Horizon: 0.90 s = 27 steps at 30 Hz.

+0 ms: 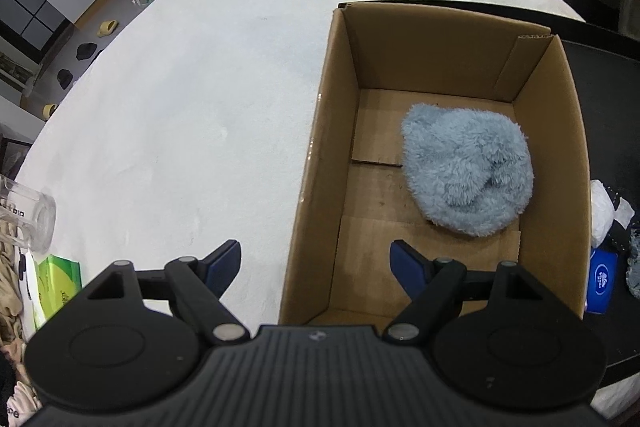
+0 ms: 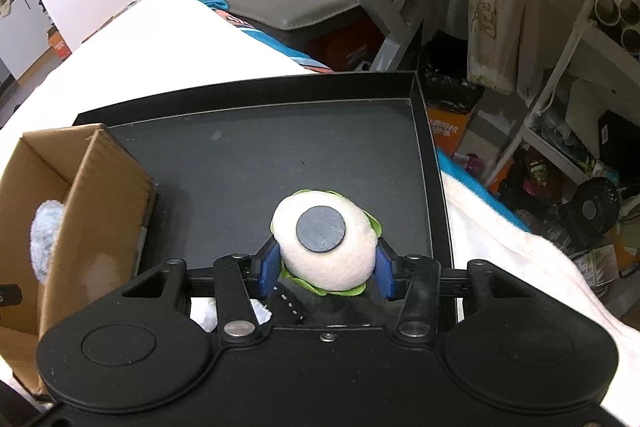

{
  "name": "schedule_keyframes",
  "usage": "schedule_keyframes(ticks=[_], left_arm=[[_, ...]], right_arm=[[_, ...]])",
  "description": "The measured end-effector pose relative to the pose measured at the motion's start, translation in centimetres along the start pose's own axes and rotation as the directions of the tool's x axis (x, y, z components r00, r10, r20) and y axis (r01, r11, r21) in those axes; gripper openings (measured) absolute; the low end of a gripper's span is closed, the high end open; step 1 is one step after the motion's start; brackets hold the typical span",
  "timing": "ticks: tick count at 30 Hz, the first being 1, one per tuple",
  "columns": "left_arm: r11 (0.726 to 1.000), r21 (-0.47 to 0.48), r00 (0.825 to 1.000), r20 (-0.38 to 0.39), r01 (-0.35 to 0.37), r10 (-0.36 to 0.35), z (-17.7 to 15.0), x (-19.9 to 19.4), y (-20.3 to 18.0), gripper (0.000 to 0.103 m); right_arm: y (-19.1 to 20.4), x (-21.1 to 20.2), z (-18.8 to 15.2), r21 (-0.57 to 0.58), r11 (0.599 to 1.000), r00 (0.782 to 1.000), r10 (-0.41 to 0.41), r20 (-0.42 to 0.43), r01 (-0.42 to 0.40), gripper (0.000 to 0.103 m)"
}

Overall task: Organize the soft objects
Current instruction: 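Carry the round plush into the box and release it beside the grey plush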

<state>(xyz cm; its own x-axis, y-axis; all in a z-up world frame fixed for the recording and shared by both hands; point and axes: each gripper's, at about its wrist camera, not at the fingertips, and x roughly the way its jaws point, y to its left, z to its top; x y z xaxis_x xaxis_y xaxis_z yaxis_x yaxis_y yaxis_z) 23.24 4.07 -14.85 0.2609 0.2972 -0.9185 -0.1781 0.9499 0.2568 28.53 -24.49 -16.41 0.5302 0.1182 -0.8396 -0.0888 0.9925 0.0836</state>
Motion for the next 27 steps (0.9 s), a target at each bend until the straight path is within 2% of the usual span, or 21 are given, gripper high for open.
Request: schedule_keyframes(ticks=[5, 17, 27], left_arm=[[0.999, -0.008, 0.999, 0.021, 0.037, -0.037, -0.1, -0.7, 0.5, 0.08], [0.996, 0.013, 0.993, 0.086, 0.084, -0.085, -0.9, -1.7, 1.2, 0.077], [0.992, 0.001, 0.986, 0.102, 0.129, -0.128, -1.2, -1.7, 2.5, 0.066]], right_arm=[[0.8, -1.5, 0.3, -0.017, 1.0, 1.0, 0.004, 0.018, -0.003, 0.046], [4.9, -6.2, 2.1, -0.091, 0.992, 0.993, 0.091, 0.08, -0.083, 0.047], [8.1, -7.5, 2.2, -0.17, 0.981, 0.988, 0.112, 0.109, -0.092, 0.047]])
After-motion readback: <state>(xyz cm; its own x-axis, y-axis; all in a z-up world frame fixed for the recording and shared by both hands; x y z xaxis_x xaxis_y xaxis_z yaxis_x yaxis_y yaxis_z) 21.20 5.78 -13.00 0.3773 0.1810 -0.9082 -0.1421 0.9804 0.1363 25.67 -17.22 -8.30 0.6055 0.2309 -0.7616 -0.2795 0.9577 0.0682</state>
